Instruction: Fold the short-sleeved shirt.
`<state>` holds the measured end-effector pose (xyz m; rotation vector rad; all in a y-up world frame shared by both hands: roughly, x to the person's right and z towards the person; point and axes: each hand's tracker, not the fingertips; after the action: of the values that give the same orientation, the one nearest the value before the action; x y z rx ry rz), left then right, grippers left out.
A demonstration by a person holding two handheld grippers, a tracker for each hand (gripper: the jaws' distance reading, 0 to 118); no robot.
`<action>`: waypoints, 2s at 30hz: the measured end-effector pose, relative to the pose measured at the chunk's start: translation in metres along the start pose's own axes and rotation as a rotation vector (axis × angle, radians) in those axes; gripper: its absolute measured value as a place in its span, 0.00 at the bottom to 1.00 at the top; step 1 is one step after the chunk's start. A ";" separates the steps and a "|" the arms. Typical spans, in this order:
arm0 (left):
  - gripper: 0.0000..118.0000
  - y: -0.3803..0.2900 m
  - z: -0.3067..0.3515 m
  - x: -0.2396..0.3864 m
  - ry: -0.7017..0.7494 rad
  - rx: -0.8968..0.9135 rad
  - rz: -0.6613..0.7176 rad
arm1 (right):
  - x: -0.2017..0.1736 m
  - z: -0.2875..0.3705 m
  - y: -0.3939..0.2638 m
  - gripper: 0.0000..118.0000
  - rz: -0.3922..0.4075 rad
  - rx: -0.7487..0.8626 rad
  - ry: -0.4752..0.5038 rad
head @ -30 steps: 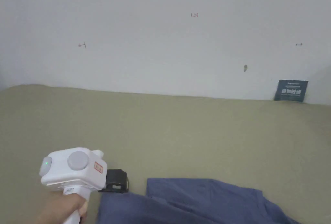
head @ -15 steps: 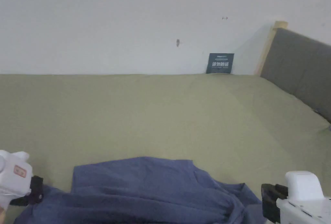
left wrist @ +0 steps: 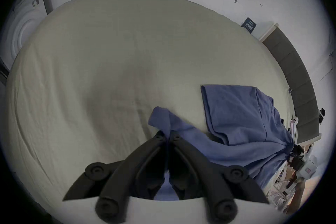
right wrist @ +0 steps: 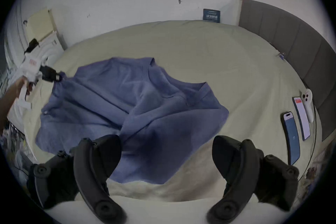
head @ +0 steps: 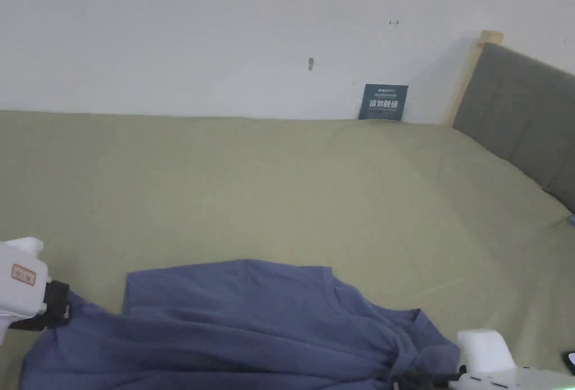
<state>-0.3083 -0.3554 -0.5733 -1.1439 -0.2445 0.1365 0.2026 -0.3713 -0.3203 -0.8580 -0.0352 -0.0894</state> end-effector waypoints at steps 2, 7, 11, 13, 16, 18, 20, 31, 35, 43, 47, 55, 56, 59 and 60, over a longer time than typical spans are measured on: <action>0.02 -0.001 -0.001 -0.001 -0.002 0.000 -0.002 | -0.001 -0.002 -0.003 0.74 0.044 0.023 -0.004; 0.02 -0.003 0.003 -0.004 -0.003 0.019 0.003 | -0.011 0.002 0.001 0.14 0.043 0.024 -0.003; 0.02 -0.004 0.017 -0.007 -0.032 0.071 0.015 | -0.019 0.020 0.012 0.13 0.053 0.084 0.022; 0.02 -0.003 0.030 -0.007 -0.041 0.114 0.017 | -0.017 0.034 0.021 0.13 -0.010 0.133 0.069; 0.02 0.003 0.059 -0.008 -0.095 0.217 0.029 | -0.019 0.054 0.037 0.13 -0.029 0.225 0.103; 0.02 0.006 0.082 -0.006 -0.092 0.285 0.010 | -0.023 0.065 0.050 0.12 -0.019 0.264 0.105; 0.02 0.012 0.107 -0.005 -0.084 0.359 -0.026 | -0.026 0.072 0.065 0.12 -0.019 0.289 0.112; 0.02 0.056 0.226 -0.037 -0.064 0.673 0.039 | -0.036 0.089 0.175 0.11 0.004 0.435 0.128; 0.02 0.076 0.251 -0.047 -0.062 0.731 0.059 | -0.047 0.090 0.218 0.11 0.031 0.493 0.123; 0.02 0.119 0.279 -0.043 -0.002 0.814 0.023 | -0.073 0.080 0.306 0.11 0.085 0.583 0.091; 0.02 0.140 0.288 -0.036 0.038 0.849 -0.021 | -0.077 0.071 0.342 0.11 0.073 0.610 0.076; 0.02 0.169 0.286 -0.021 0.086 0.851 -0.042 | -0.081 0.048 0.379 0.11 0.041 0.661 0.019; 0.02 0.167 0.285 -0.018 0.100 0.853 -0.060 | -0.081 0.045 0.381 0.11 0.044 0.663 0.013; 0.02 0.162 0.276 -0.015 0.095 0.874 -0.073 | -0.080 0.036 0.377 0.11 0.046 0.672 0.010; 0.02 0.156 0.270 -0.018 0.068 0.883 -0.056 | -0.079 0.032 0.374 0.11 0.039 0.668 0.011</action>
<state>-0.3930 -0.0574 -0.6122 -0.2635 -0.1289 0.1349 0.1589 -0.0988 -0.5864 -0.1903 -0.0353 -0.0405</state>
